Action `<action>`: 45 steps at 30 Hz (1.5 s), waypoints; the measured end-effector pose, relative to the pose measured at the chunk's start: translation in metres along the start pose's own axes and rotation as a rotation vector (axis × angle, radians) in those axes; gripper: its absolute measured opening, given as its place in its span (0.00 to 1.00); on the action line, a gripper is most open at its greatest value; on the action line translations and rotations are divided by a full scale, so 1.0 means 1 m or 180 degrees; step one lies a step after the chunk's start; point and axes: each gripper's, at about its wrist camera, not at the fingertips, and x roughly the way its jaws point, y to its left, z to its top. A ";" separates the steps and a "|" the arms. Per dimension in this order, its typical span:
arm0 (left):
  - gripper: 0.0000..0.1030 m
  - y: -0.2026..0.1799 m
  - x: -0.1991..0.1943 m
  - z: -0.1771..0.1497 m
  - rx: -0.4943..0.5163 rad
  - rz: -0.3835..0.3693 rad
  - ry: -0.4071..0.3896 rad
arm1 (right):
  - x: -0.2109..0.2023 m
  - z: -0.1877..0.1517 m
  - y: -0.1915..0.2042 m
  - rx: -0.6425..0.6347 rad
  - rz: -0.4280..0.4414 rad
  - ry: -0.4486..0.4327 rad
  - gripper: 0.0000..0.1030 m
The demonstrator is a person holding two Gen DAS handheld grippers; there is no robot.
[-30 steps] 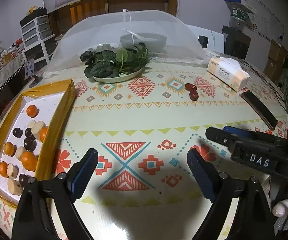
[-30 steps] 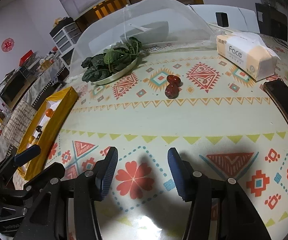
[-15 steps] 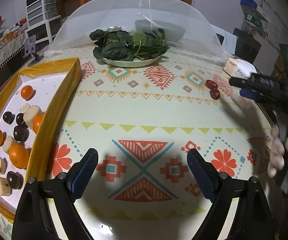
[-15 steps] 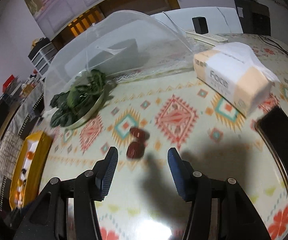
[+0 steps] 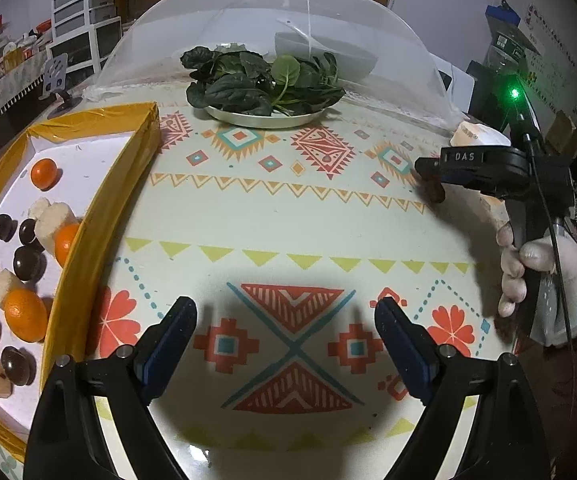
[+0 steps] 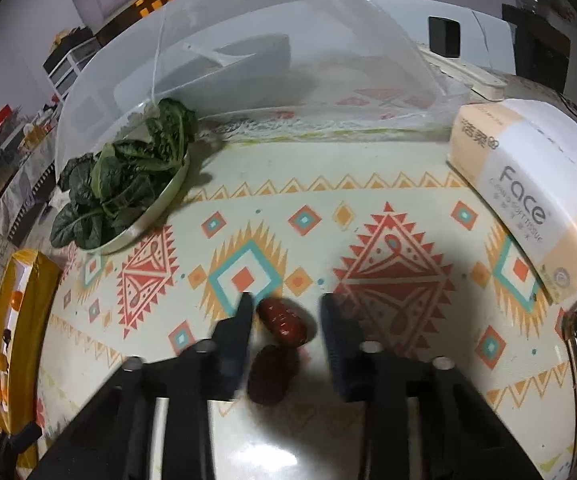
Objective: Organize fruits
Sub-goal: 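Grasp one red date with the right gripper, then grasp the other red date with the left gripper while the right holds its date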
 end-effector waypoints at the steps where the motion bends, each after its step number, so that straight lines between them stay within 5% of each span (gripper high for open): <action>1: 0.88 -0.001 -0.001 0.000 -0.0002 -0.0007 -0.0003 | -0.001 -0.002 0.003 -0.0030 -0.0009 0.0010 0.27; 3: 0.88 -0.001 -0.002 0.000 -0.0007 -0.0014 -0.0017 | -0.004 -0.008 0.006 -0.0053 0.0040 0.0030 0.20; 12: 0.88 -0.008 -0.001 -0.004 -0.0006 -0.0083 0.0045 | -0.038 -0.062 0.026 -0.0084 0.0940 0.0305 0.19; 26: 0.87 -0.105 0.005 -0.009 0.0867 -0.0558 -0.0020 | -0.069 -0.078 -0.056 0.0676 0.0992 -0.0340 0.19; 28: 0.82 -0.118 0.012 -0.008 0.0994 -0.0577 -0.0026 | -0.074 -0.078 -0.064 0.0723 0.0945 -0.0425 0.20; 31: 0.59 -0.131 0.026 -0.005 0.1065 -0.0685 0.0095 | -0.076 -0.078 -0.072 0.0790 0.0967 -0.0453 0.20; 37: 0.53 -0.153 0.039 -0.013 0.1254 -0.0760 0.0186 | -0.079 -0.077 -0.071 0.0751 0.0947 -0.0480 0.20; 41: 0.25 -0.161 0.038 -0.018 0.1374 -0.0649 0.0144 | -0.078 -0.079 -0.068 0.0694 0.0924 -0.0469 0.20; 45: 0.19 -0.150 0.037 -0.017 0.1236 -0.0679 0.0135 | -0.076 -0.078 -0.067 0.0682 0.0949 -0.0420 0.20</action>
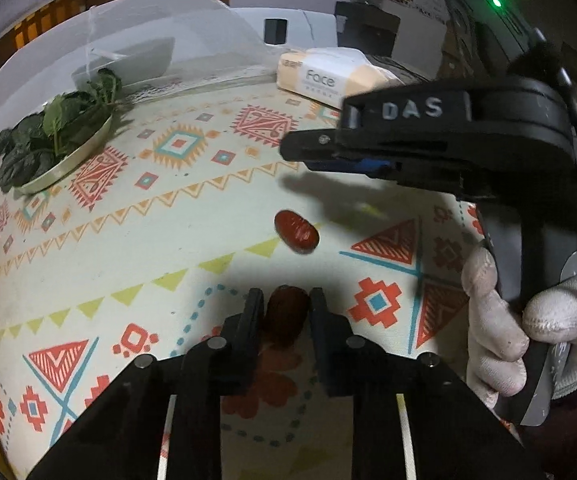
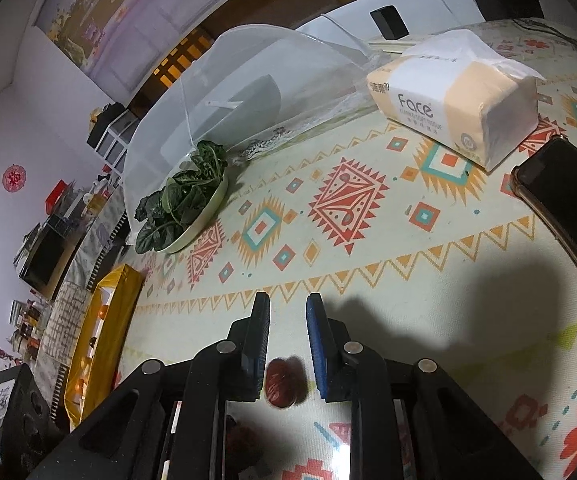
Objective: Organize fruits
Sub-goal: 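Grasp the other red date with the left gripper while the right holds its date, then carry both red dates into the white tray and open both grippers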
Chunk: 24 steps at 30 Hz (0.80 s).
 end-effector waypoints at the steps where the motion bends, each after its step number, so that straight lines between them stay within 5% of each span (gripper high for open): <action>1: 0.19 0.004 -0.002 -0.001 -0.0052 -0.0015 -0.0014 | 0.001 0.000 0.000 -0.0008 0.0012 0.0024 0.20; 13: 0.19 0.048 -0.053 -0.019 -0.0489 -0.0017 -0.0258 | 0.022 -0.030 0.049 -0.0760 -0.0344 0.0497 0.20; 24: 0.19 0.114 -0.112 -0.050 -0.0952 0.0173 -0.0565 | 0.021 -0.047 0.078 -0.0906 -0.0581 0.0459 0.19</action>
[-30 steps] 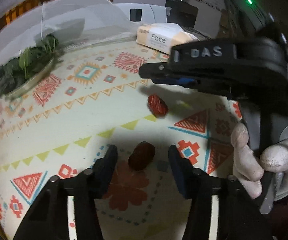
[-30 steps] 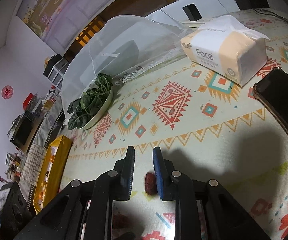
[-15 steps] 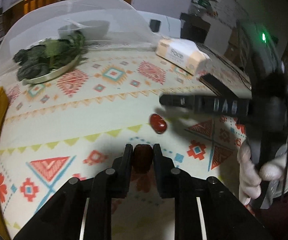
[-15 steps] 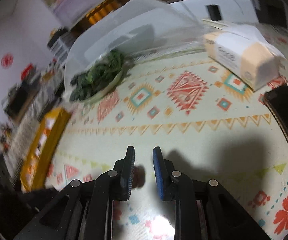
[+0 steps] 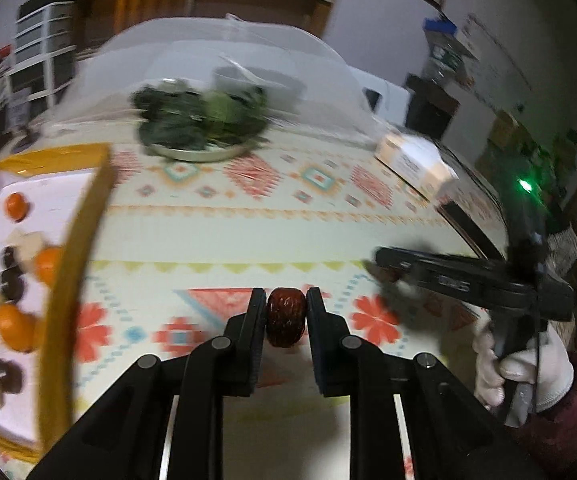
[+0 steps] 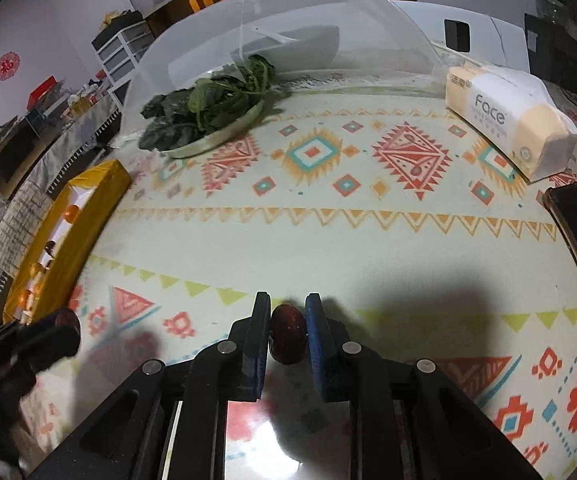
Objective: Organize fruits
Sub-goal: 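Carry both red dates into the white tray and open both grippers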
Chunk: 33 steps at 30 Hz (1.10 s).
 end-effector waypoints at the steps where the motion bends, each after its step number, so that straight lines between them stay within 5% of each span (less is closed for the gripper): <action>1: 0.19 0.010 -0.005 0.001 -0.0059 0.0024 -0.0038 | -0.004 0.001 0.005 0.0006 0.0041 -0.0015 0.19; 15: 0.19 0.187 -0.095 -0.023 -0.1184 0.0753 -0.0439 | 0.014 0.022 0.171 -0.0323 0.1051 0.0182 0.19; 23: 0.19 0.232 -0.107 -0.042 -0.1440 0.0858 -0.0430 | 0.050 0.010 0.258 -0.0653 0.1193 0.0423 0.19; 25: 0.25 0.236 -0.107 -0.042 -0.1450 0.0870 -0.0422 | 0.057 0.002 0.272 -0.0753 0.1158 0.0469 0.19; 29: 0.55 0.244 -0.111 -0.046 -0.1520 0.0866 -0.0458 | 0.065 -0.008 0.285 -0.0881 0.1082 0.0522 0.19; 33: 0.66 0.249 -0.120 -0.048 -0.1579 0.0887 -0.0514 | 0.068 -0.014 0.288 -0.0849 0.1107 0.0552 0.19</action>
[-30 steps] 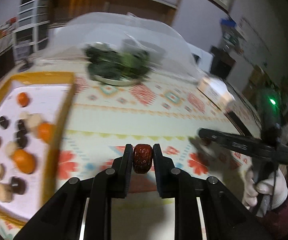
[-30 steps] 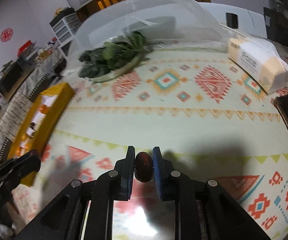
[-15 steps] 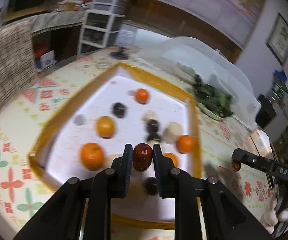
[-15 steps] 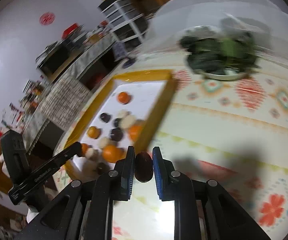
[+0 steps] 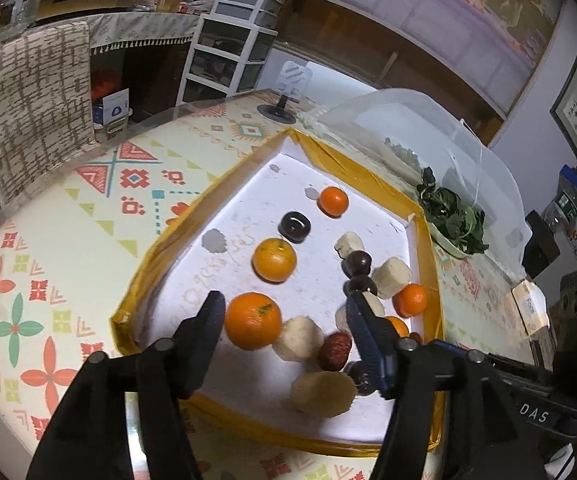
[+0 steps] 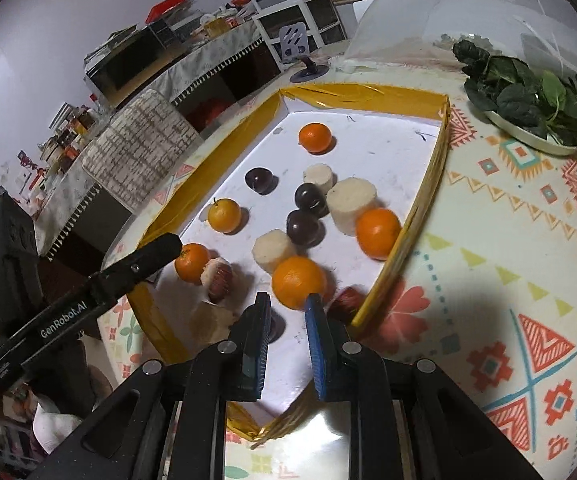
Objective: Organize fruits
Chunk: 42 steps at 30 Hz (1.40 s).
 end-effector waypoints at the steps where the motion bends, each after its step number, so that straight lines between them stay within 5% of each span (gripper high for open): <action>1: 0.68 0.001 -0.003 0.000 -0.0003 0.0014 -0.0020 | -0.001 0.000 0.001 0.0006 0.0007 -0.0028 0.19; 4: 0.70 -0.002 -0.012 0.000 0.0046 0.0078 -0.0114 | -0.012 -0.002 0.002 0.0014 -0.0030 -0.0157 0.24; 8: 0.77 -0.012 -0.026 0.000 0.0160 0.0268 -0.0314 | -0.034 -0.011 0.004 -0.0040 -0.0222 -0.0418 0.44; 15: 0.99 -0.056 -0.072 -0.012 0.0552 0.0967 -0.1104 | -0.070 -0.033 -0.001 -0.0093 -0.0545 -0.0795 0.53; 19: 1.00 -0.084 -0.095 -0.023 0.0727 0.1080 -0.1464 | -0.094 -0.050 -0.005 -0.0112 -0.0658 -0.1071 0.59; 23: 1.00 -0.112 -0.100 -0.037 0.0938 0.1318 -0.1601 | -0.119 -0.070 -0.003 -0.0217 -0.0864 -0.1438 0.86; 26: 1.00 -0.127 -0.099 -0.051 0.0990 0.1481 -0.1614 | -0.128 -0.083 -0.001 -0.0314 -0.0998 -0.1567 0.94; 31: 1.00 -0.138 -0.091 -0.061 0.0869 0.1209 -0.1272 | -0.133 -0.094 -0.009 -0.0382 -0.1064 -0.1489 0.94; 42: 1.00 -0.154 -0.076 -0.074 0.0848 0.1156 -0.0930 | -0.134 -0.114 -0.020 -0.0388 -0.1031 -0.1306 0.94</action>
